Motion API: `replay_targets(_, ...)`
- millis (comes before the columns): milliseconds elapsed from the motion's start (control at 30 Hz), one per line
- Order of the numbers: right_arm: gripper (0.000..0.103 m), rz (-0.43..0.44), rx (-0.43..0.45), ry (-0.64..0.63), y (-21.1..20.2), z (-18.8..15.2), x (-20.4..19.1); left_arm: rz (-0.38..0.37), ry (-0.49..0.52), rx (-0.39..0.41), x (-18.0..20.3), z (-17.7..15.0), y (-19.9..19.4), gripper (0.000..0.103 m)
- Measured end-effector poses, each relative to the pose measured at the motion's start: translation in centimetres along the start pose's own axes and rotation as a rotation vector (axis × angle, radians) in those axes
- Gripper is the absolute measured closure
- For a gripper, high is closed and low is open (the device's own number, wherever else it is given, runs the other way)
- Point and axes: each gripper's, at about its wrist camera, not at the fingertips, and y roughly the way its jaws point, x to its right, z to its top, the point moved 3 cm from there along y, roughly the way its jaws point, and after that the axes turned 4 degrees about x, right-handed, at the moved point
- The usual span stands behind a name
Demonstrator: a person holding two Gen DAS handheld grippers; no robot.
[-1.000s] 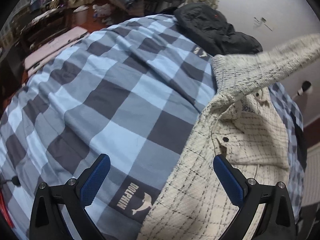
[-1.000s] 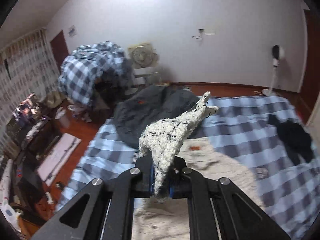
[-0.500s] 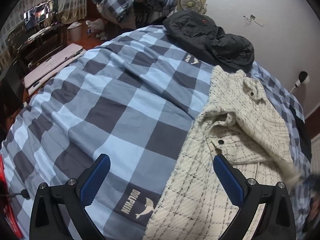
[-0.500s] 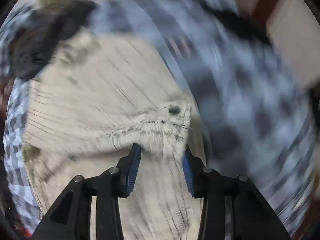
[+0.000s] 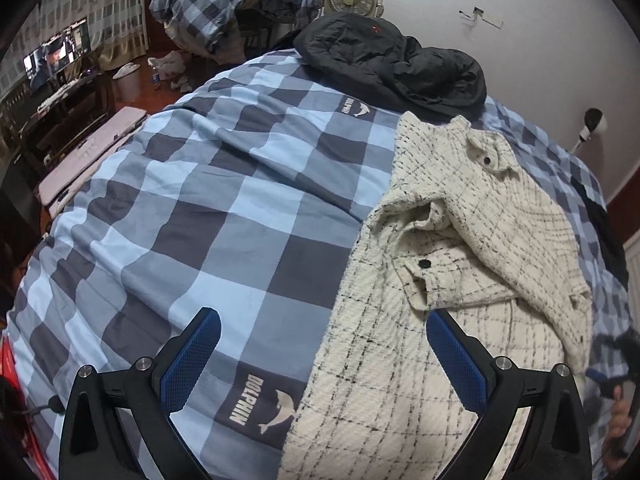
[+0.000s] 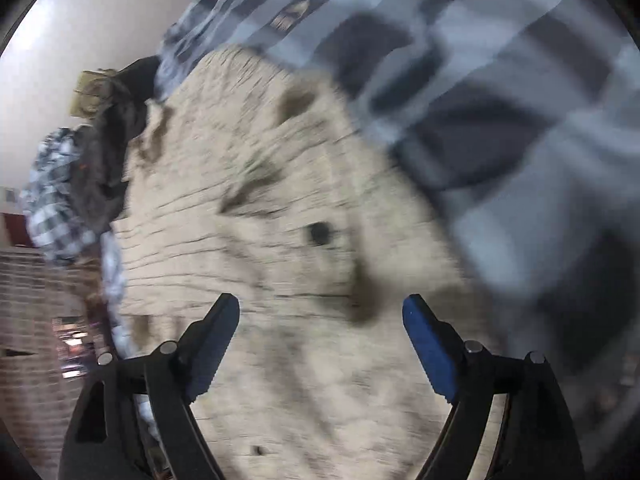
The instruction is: Fold small clothes
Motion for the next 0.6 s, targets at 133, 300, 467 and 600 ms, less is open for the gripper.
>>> replay_targets(133,0.022,0.060,-0.060,0.056,3.2,-0.5,-0.6,0.017,0.013,-0.020,0.1,-0.3,0.8,0.000)
replay_targets(300,0.022,-0.028,-0.060,-0.025,4.6,-0.3,-2.0,0.031,0.047,-0.039,0.9,-0.7,1.5,0.000)
replay_targets(467,0.022,-0.130,-0.003,-0.130,3.2,-0.8,-4.1,0.041,0.084,-0.053,1.4,-1.2,1.9,0.000)
replay_targets(600,0.022,-0.282,0.023,-0.332,3.2,-1.7,-6.4,0.036,0.073,-0.070,1.2,-1.4,2.3,0.000)
